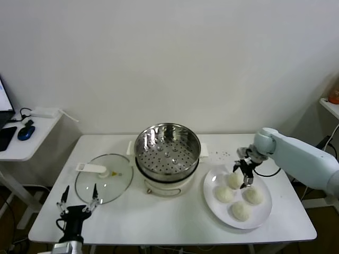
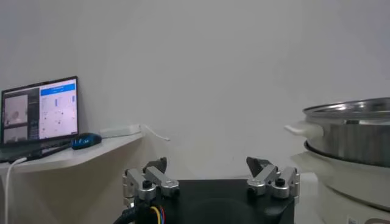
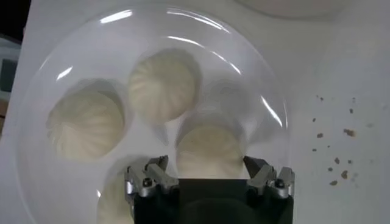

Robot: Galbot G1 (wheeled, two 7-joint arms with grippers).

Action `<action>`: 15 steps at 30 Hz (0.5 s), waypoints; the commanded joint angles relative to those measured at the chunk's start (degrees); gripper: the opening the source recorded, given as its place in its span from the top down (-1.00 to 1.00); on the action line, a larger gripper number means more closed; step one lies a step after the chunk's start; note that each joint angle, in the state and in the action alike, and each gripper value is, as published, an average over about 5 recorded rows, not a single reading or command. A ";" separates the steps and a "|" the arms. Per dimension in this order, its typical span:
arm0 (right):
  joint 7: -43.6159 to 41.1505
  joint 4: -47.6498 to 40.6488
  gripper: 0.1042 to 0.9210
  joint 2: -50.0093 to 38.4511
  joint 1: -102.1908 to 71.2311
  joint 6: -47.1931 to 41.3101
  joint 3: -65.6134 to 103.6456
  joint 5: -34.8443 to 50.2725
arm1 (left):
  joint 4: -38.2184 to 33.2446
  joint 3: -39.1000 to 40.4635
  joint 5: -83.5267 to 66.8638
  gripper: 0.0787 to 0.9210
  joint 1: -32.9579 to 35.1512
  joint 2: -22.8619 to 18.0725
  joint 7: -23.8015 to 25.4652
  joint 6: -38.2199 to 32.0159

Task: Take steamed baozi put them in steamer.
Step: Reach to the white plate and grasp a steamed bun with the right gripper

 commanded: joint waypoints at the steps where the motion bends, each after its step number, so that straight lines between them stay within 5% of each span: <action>1: 0.47 -1.00 -0.76 0.73 -1.94 0.09 1.84 -1.31 | 0.03 -0.01 -0.06 -0.77 0.03 0.00 0.00 -0.02; 9: 0.31 -2.11 -0.75 1.12 -2.19 0.22 2.96 -2.15 | 0.07 0.14 -0.08 -0.77 0.07 -0.04 0.01 0.02; 15: 0.27 -2.22 -0.53 0.99 -2.53 0.31 3.53 -2.45 | 0.16 0.22 -0.09 -0.77 0.11 -0.05 0.00 0.03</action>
